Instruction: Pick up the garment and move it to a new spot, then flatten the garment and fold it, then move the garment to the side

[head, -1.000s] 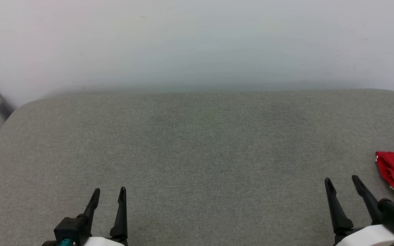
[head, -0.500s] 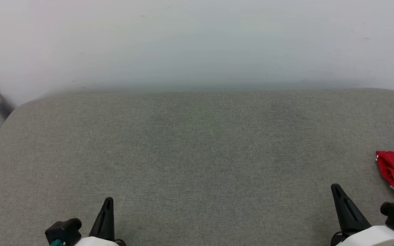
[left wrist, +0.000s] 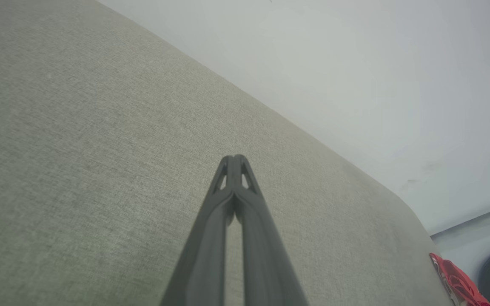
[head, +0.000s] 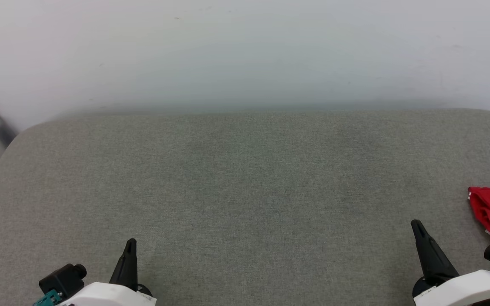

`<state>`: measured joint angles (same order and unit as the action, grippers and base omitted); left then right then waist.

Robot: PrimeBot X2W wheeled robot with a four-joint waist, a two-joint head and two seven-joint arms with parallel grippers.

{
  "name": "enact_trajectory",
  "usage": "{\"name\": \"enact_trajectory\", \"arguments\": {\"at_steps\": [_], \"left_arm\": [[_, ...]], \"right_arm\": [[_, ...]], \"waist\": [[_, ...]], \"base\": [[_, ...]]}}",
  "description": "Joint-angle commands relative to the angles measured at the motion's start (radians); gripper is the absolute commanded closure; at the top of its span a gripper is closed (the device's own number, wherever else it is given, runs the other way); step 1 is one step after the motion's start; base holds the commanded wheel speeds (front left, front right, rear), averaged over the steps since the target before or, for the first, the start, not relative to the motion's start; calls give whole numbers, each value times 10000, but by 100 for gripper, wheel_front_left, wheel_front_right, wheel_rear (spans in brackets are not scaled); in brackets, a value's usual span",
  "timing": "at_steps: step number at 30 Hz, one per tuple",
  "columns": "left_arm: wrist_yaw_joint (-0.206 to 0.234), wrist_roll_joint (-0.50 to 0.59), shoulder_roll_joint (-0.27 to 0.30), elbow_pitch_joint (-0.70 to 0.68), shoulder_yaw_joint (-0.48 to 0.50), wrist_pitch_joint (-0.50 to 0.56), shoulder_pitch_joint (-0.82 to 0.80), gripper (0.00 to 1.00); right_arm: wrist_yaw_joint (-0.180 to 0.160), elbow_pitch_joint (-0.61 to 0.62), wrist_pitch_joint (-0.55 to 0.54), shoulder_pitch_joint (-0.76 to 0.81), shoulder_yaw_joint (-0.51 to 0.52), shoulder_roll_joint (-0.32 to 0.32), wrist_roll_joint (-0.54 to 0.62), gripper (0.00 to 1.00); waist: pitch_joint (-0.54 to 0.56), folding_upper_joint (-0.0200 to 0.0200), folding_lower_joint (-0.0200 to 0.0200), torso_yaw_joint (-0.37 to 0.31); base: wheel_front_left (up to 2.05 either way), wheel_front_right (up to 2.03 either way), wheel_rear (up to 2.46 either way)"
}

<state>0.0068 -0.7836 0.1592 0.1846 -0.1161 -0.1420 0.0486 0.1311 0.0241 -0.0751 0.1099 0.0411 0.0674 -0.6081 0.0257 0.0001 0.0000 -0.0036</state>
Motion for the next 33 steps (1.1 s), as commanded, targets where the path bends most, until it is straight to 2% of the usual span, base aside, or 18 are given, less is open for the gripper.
{"name": "enact_trajectory", "arguments": {"at_steps": [1, 33], "left_arm": [[-100, -324, -3, -94, 141, 91, -325, 100], [-662, -3783, -453, 197, 1063, 1140, -903, 100]], "right_arm": [[0, 15, 66, -331, 14, 90, -447, 100], [-1, -1139, 16, -1161, 136, 126, -4748, 100]], "waist": [[-4, -1, 0, 1], [-98, -1, 0, 12]], "base": [[0, 0, 0], [0, 0, 0]]}}
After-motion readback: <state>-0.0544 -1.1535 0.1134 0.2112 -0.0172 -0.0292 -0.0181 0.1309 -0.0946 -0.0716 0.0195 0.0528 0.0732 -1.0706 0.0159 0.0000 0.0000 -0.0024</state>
